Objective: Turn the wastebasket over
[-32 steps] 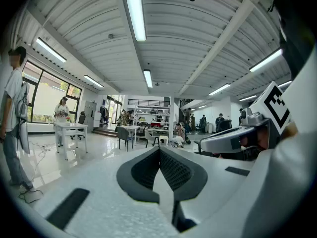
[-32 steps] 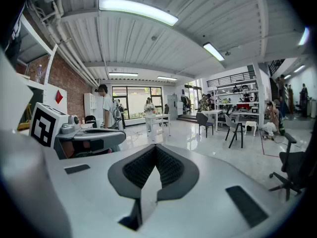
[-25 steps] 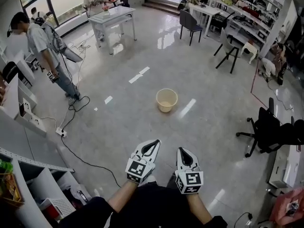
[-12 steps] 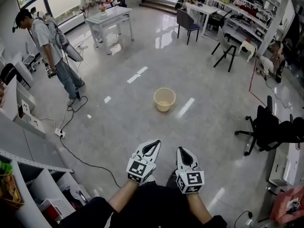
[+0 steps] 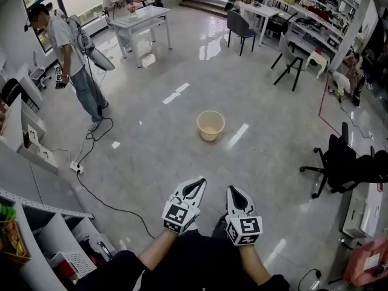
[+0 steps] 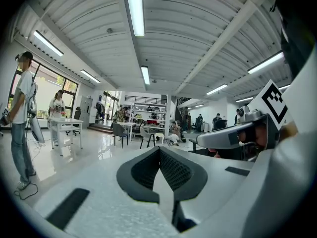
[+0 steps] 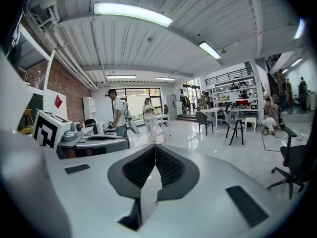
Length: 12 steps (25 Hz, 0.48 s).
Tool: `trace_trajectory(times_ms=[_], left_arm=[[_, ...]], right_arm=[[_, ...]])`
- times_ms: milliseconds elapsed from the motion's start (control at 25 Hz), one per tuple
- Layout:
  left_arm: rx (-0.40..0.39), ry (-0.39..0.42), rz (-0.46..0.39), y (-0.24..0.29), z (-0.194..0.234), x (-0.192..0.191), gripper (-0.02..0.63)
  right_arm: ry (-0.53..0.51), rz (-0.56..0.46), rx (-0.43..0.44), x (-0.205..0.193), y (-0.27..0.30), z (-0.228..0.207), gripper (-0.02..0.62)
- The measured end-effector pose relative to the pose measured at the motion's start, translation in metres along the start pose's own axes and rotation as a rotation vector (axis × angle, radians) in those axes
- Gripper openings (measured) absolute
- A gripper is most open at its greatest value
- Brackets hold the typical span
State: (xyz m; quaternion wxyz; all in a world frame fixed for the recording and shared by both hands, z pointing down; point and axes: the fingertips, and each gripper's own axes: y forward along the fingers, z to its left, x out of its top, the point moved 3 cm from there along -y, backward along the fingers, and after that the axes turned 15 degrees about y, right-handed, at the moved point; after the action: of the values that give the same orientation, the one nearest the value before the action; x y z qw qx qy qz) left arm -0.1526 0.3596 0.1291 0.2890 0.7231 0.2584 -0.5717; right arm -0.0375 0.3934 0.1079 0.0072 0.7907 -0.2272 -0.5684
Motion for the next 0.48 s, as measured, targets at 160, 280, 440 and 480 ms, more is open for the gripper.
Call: trace_trajectory(times_ms=[160, 280, 440, 480], left_arm=[[-0.002, -0.004, 0.004, 0.0004, 0.0006, -0.0022, 0.008], [-0.002, -0.002, 0.007, -0.0001, 0.0026, -0.0037, 0.008], [-0.001, 0.0, 0.007, -0.0027, 0.0058, -0.0045, 0.008], [-0.001, 0.0, 0.005, -0.0031, 0.006, -0.0042, 0.008]], right_arm=[[0.0, 0.011, 0.01, -0.0029, 0.0029, 0.0029, 0.011], [0.002, 0.018, 0.015, -0.0057, 0.0055, 0.0051, 0.011], [0.004, 0.023, 0.018, -0.0072, 0.0079, 0.0094, 0.011], [0.005, 0.024, 0.019, -0.0075, 0.0081, 0.01, 0.011]])
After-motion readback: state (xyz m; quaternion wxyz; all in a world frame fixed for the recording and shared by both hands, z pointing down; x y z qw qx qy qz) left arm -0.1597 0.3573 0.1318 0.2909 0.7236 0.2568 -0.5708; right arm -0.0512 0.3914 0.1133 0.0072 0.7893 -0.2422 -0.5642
